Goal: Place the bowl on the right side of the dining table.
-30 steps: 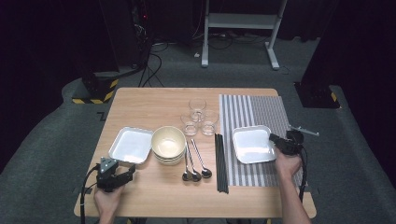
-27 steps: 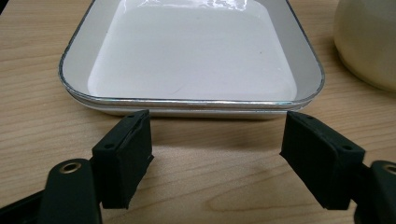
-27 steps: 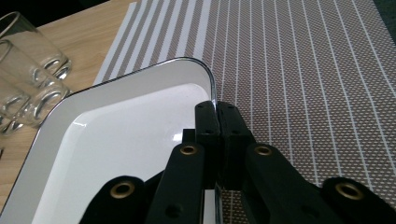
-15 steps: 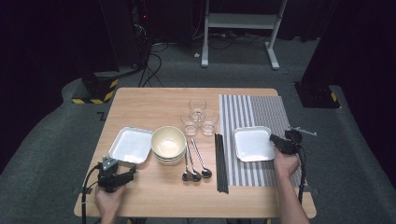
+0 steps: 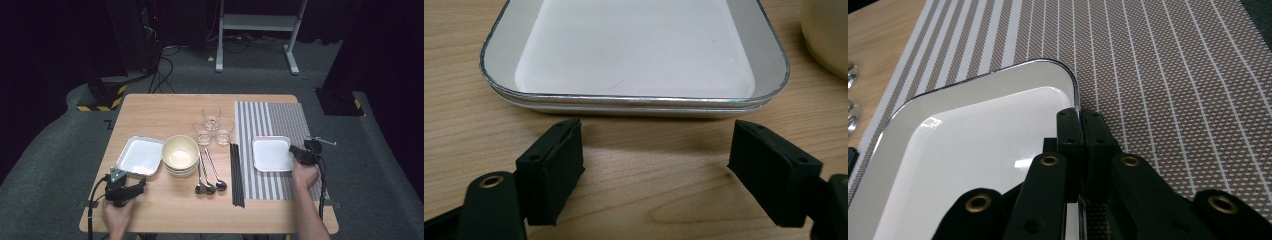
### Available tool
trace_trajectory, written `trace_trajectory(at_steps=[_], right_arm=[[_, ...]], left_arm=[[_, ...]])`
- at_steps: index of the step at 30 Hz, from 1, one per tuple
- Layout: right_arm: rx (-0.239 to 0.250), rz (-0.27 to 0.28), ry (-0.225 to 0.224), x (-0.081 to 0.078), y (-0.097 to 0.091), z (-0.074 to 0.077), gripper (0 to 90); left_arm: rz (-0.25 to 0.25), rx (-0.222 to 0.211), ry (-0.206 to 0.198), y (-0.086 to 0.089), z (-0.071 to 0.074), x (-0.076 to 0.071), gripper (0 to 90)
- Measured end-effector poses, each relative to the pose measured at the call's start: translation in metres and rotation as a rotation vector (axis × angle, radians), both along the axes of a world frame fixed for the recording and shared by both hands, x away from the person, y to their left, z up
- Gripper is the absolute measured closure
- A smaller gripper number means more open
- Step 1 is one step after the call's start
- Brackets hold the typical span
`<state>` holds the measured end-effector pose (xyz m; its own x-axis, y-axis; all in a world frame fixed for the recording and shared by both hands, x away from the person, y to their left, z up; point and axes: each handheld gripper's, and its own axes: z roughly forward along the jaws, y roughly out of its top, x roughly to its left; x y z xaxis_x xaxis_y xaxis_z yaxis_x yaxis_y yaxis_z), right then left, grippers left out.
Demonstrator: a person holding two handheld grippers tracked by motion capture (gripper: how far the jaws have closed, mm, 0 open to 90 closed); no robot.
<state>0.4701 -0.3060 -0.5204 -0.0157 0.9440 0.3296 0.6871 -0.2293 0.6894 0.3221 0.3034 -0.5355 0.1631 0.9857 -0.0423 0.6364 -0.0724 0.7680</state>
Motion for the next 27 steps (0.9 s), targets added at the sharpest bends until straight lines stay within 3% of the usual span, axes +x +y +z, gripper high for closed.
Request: trace_trajectory(at_steps=[11,27], right_arm=[[-0.012,-0.015,0.012,0.0022,0.0014,-0.0042,86.9],[-0.020,-0.030,0.013,0.0040,0.0022,-0.0040,86.7]], left_arm=[[-0.006,0.055,0.009,-0.0051,-0.0003,0.0010,20.0],[-0.004,0.054,0.009,-0.0054,-0.0003,0.0011,19.9]])
